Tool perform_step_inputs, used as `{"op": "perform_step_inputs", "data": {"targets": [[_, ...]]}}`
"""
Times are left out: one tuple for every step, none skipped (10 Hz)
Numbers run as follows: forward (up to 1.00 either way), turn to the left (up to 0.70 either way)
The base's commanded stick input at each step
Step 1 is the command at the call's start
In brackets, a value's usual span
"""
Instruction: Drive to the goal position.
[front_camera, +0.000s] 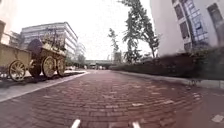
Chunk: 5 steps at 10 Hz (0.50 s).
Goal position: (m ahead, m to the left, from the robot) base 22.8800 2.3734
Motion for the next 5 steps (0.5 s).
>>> {"op": "perform_step_inputs", "data": {"targets": [[0.7,0.0],[0.7,0.0],[0.7,0.0],[0.7,0.0],[0.7,0.0]]}}
